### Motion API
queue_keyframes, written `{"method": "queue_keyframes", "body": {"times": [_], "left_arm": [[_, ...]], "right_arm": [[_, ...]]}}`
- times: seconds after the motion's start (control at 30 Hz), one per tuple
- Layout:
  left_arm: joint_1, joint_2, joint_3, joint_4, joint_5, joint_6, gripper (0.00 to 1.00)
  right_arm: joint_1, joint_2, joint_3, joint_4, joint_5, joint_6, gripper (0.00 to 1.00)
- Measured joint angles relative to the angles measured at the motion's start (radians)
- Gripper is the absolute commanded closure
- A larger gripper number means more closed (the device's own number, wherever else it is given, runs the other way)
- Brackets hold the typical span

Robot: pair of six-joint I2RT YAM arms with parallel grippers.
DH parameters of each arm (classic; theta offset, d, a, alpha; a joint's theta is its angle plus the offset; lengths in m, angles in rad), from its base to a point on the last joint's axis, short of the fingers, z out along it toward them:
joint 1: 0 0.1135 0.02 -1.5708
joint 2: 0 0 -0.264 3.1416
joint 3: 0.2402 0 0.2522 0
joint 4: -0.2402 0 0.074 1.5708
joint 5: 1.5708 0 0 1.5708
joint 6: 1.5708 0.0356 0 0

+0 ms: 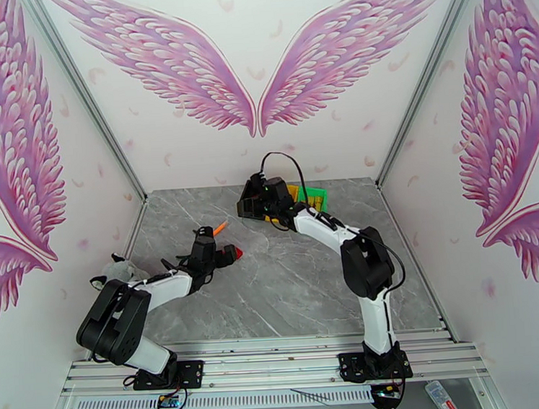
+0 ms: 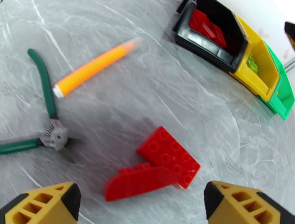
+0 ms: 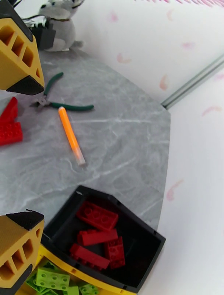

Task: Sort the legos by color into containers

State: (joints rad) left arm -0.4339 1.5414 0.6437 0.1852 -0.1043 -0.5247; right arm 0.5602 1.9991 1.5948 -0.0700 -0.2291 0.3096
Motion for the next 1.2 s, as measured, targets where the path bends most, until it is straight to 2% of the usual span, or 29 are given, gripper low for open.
{"method": "queue_keyframes", "body": {"times": [0.37,0.57,0.87,1.2], "left_arm": [[-0.071,-0.042,-0.07,-0.077,-0.078,-0.029,0.13],[-0.08,0.042,-0.039,-0.082,-0.103,-0.028,0.14],[-0.083,0.15,0.077,-0.106,-0.147,-0.023,0.16],[-0.076,0.28,0.238,-0.148,-0.174,-0.002,0.28]], "right_arm": [[0.012,-0.214,-0.373,0.105,0.017,0.011,0.1],[0.012,-0.314,-0.507,0.157,0.019,0.03,0.09],[0.012,-0.361,-0.563,0.188,0.043,0.031,0.09],[0.012,-0.361,-0.566,0.196,0.047,0.031,0.09]]}}
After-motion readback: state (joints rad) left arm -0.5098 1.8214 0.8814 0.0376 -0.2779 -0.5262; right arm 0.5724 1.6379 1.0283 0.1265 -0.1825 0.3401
